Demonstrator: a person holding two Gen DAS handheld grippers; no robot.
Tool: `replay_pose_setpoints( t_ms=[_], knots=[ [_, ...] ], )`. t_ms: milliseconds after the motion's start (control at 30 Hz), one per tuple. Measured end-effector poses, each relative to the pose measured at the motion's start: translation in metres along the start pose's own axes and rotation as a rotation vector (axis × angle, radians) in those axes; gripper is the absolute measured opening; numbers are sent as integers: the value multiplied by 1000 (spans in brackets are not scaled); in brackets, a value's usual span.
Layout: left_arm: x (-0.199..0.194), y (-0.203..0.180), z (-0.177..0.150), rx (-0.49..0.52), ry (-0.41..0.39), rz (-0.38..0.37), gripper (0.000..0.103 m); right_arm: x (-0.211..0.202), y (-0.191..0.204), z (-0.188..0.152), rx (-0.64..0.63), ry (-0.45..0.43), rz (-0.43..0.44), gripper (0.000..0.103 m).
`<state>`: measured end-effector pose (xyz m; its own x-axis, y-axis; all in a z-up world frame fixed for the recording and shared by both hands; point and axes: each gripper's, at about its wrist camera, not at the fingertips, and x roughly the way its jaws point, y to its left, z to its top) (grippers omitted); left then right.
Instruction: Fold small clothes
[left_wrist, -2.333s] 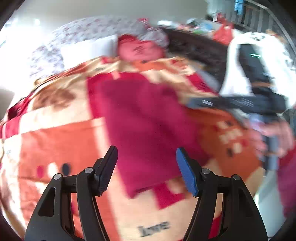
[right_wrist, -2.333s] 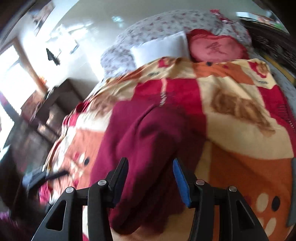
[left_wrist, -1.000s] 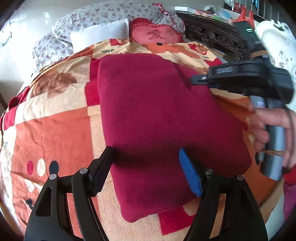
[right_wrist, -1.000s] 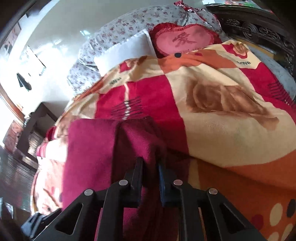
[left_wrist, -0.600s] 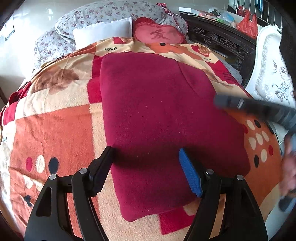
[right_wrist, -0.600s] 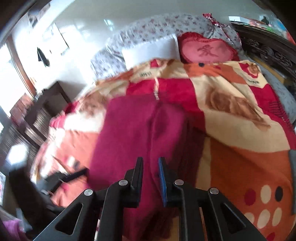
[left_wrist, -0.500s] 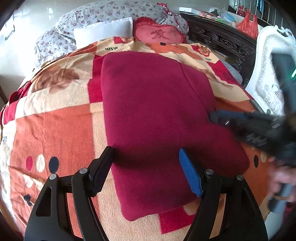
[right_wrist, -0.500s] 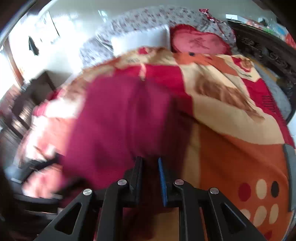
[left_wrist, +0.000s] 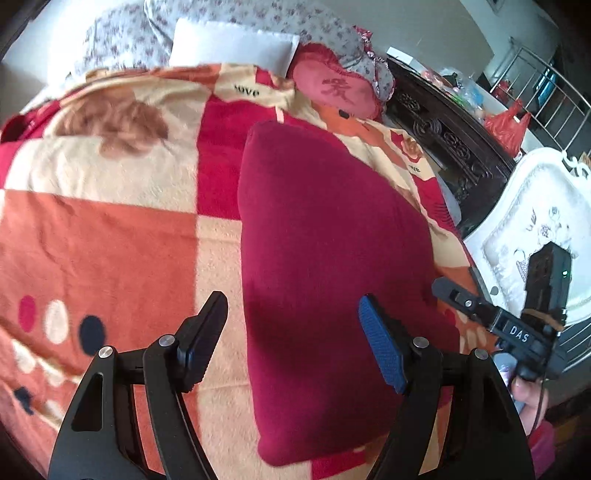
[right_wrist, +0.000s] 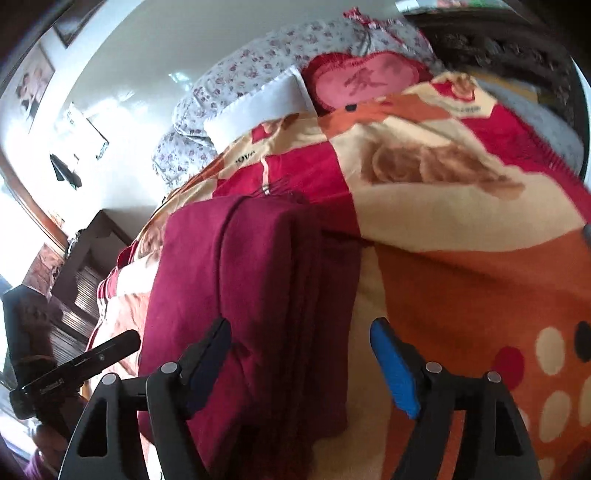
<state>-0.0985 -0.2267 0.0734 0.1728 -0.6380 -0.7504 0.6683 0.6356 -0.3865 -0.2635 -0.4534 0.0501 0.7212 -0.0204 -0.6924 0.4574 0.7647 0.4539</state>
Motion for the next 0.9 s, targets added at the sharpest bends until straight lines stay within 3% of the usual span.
replay_pose_setpoints(
  t_ms=[200,400,433,467,567,733,900],
  knots=[
    [32,1,-1,-12,68,-41,74,30,-16,1,86,55,94,84],
    [46,-3,-2,-26,71,-54,79,44,-25,2,135,83,170,89],
    [47,-3,-1,-29,71,-55,79,44,-24,3,126,85,175,84],
    [47,-4,-1,-28,69,-52,79,42,-22,3,122,85,186,71],
    [45,-9,-3,-5,60,-35,73,35,-12,3,84,79,187,55],
    [32,-16,-3,21,31,-3,52,19,3,2,50,57,159,44],
    [12,-21,-8,59,6,23,47,-1,20,1,19,36,167,41]
  ],
)
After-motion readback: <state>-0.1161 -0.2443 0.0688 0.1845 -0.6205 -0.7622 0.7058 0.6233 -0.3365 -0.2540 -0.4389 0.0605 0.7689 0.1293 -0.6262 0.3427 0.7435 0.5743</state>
